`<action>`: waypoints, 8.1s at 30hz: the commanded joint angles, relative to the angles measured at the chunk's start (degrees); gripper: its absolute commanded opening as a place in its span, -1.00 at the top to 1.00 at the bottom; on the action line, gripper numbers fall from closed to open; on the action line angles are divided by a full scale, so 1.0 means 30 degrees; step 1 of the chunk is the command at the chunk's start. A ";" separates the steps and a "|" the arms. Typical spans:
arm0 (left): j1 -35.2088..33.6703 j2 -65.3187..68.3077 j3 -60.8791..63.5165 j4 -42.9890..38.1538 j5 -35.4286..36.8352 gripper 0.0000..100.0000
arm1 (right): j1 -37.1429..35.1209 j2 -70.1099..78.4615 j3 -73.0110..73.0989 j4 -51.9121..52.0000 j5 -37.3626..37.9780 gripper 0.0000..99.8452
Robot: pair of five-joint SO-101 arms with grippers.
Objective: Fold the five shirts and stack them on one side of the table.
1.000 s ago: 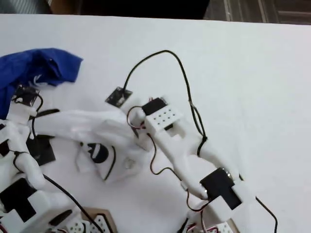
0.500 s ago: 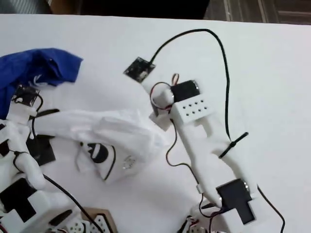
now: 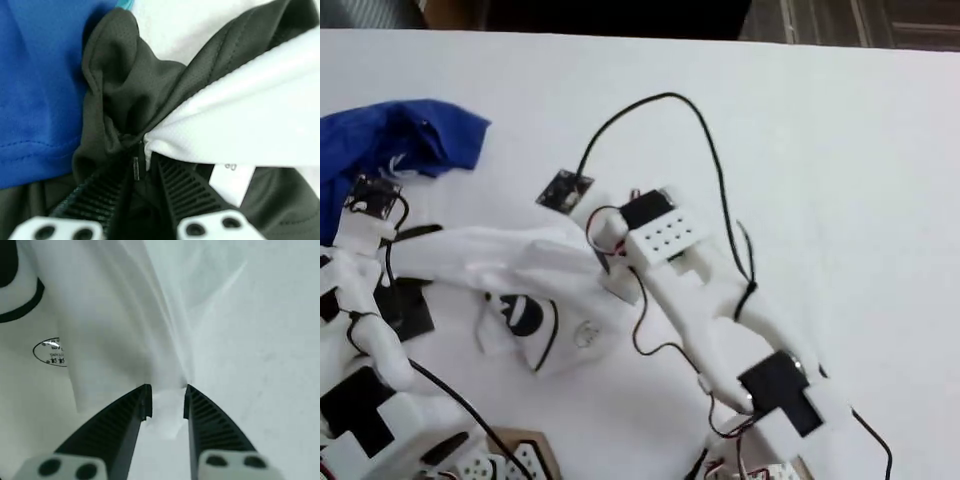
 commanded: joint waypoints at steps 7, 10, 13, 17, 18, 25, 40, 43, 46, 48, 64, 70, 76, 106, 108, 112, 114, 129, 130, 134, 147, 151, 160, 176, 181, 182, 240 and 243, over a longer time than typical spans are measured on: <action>-0.0147 0.0088 -0.0103 -0.0293 -0.0205 0.95 | -0.0132 0.0454 -0.0176 -0.0454 -0.0176 0.78; -0.0117 0.0117 -0.0161 -0.0293 -0.0205 0.95 | -0.0132 0.0747 -0.0176 -0.0454 -0.0176 0.77; -0.0117 0.0117 -0.0190 -0.0293 -0.0205 0.95 | -0.0132 0.1304 -0.0176 -0.0484 -0.0176 0.77; -0.0117 0.0117 -0.0190 -0.0293 -0.0205 0.95 | -0.0132 0.2066 -0.0176 -0.0806 -0.0176 0.77; -0.0117 0.0117 -0.0190 -0.0293 -0.0205 0.95 | -0.0132 0.2183 -0.0293 -0.0864 -0.0176 0.76; -0.0117 0.0117 -0.0190 -0.0293 -0.0205 0.95 | -0.0161 0.2242 -0.1524 -0.0747 -0.0791 0.66; -0.0117 0.0117 -0.0220 -0.0293 -0.0205 0.95 | -0.1978 0.2418 -0.1641 -0.0894 -0.0703 0.94; -0.0117 0.0088 -0.0220 -0.0293 -0.0205 0.95 | -0.1949 0.2418 -0.1582 -0.0835 -0.0762 0.88; -0.0117 0.0059 -0.0220 -0.0293 -0.0205 0.95 | -0.1597 0.2418 -0.1582 -0.0601 -0.0821 0.78; -0.0117 0.0059 -0.0220 -0.0293 -0.0205 0.95 | -0.1363 0.2418 -0.1582 -0.0337 -0.0821 0.74; -0.0117 0.0029 -0.0220 -0.0293 -0.0205 0.95 | -0.1245 0.2271 -0.1670 0.0484 -0.0674 0.96; -0.0117 0.0029 -0.0220 -0.0264 -0.0205 0.95 | -0.0806 0.2212 -0.3516 0.1568 -0.0059 0.96; 0.0410 -0.0029 -0.0249 0.0147 -0.0205 0.95 | 0.2037 0.2212 -0.9495 0.5201 0.1788 0.96; 1.2747 -0.4630 -2.3575 2.2711 0.4747 0.95 | 1.0183 -0.8366 -1.9516 0.6579 0.4484 0.96; 1.3685 -0.6095 -2.3575 2.2711 0.4835 0.95 | 1.0183 -0.9245 -1.9516 0.6520 0.5070 0.96; 1.4535 -0.8762 -2.3604 2.2711 0.4718 0.95 | 1.0212 -1.0886 -1.9546 0.6227 0.6095 0.96; 1.4505 -0.9846 -2.3692 2.2681 0.4689 0.95 | 1.0418 -1.1678 -1.9546 0.5700 0.6505 0.96; 1.2308 -1.3597 -2.3634 2.2037 0.2344 0.95 | 1.4139 -1.3377 -1.9575 0.2681 0.8674 0.96; 1.2308 -1.3597 -2.3722 2.2037 0.2344 0.95 | 1.4139 -1.3407 -1.9604 0.2535 0.8674 0.96; 1.2308 -1.3626 -2.3722 2.2007 0.2374 0.95 | 1.4168 -1.4051 -2.0894 0.2212 0.8821 0.96; 1.2337 -1.3597 -2.3575 2.1040 0.2403 0.95 | 1.5516 -1.6190 -2.2799 0.2037 1.1868 0.96; 1.2337 -1.4037 -2.3692 2.0923 0.2403 0.95 | 1.5604 -1.7363 -2.2799 0.1832 1.2542 0.96; 1.2337 -1.6117 -2.3575 2.0630 0.2344 0.95 | 1.6864 -1.8681 -2.2799 0.1392 1.3245 0.96; 1.2220 -1.6322 -1.7656 1.7700 0.2286 0.95 | 1.6806 -1.7187 -2.0220 0.0161 1.3070 0.96; 1.2220 -1.6352 -1.7011 1.7465 0.2315 0.95 | 1.6777 -1.7128 -2.0220 -0.0425 1.3128 0.96; 1.2190 -1.6381 -1.7216 1.7495 0.2344 0.95 | 1.6777 -1.7158 -2.0337 -0.0484 1.3158 0.96; 1.3802 -0.1143 -1.8652 1.0110 0.4161 0.95 | 1.6366 -1.3055 -0.1670 -1.4901 1.1868 0.96; 1.4242 0.1436 -2.2930 1.1956 0.4161 0.95 | 1.6044 -1.2059 -0.2784 -1.5048 1.1868 0.96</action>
